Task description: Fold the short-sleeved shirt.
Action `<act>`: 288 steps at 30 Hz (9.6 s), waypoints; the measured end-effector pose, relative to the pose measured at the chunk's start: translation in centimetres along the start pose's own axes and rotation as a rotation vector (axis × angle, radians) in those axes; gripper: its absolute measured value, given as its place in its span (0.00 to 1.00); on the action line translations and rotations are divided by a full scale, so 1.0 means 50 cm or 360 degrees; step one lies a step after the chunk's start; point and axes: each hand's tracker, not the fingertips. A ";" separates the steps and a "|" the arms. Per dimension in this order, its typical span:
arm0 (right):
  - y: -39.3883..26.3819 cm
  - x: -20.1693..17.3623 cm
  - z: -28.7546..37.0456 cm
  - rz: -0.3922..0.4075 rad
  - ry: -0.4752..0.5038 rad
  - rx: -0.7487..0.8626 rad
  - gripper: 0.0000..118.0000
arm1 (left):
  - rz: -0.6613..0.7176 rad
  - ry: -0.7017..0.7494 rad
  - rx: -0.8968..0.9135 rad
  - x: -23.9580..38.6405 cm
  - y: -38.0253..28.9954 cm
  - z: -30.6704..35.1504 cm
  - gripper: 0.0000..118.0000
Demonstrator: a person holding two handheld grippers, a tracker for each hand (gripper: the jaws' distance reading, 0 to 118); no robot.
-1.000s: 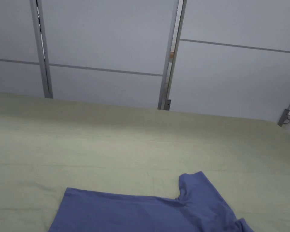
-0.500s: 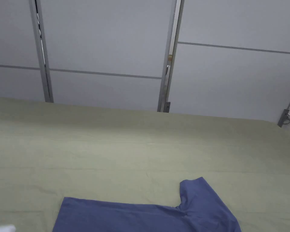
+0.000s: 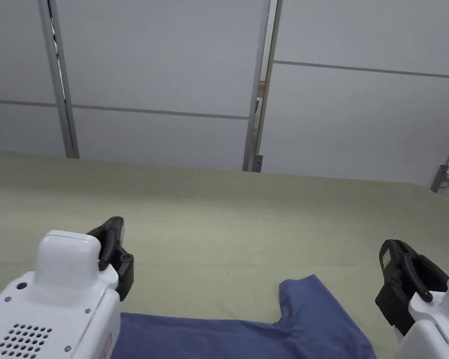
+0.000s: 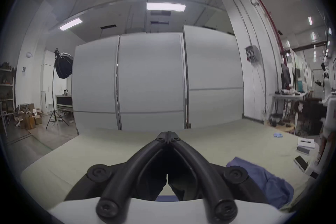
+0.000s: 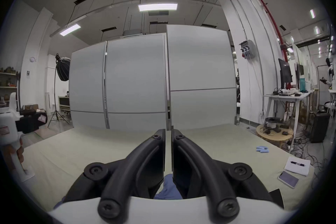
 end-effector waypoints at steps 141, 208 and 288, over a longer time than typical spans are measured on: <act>-0.013 -0.070 0.080 0.0017 0.0055 -0.0311 0.02 | 0.1869 -0.0250 -0.1631 -0.472 -0.515 0.025 0.08; -0.045 0.026 0.153 -0.0231 -0.0033 -0.0366 0.02 | 0.1502 -0.0785 -0.1346 -0.266 -0.404 0.018 0.82; -0.069 0.032 0.193 -0.0262 -0.0052 -0.0488 0.02 | -0.0246 -0.0676 -0.1428 0.311 -0.427 0.039 0.03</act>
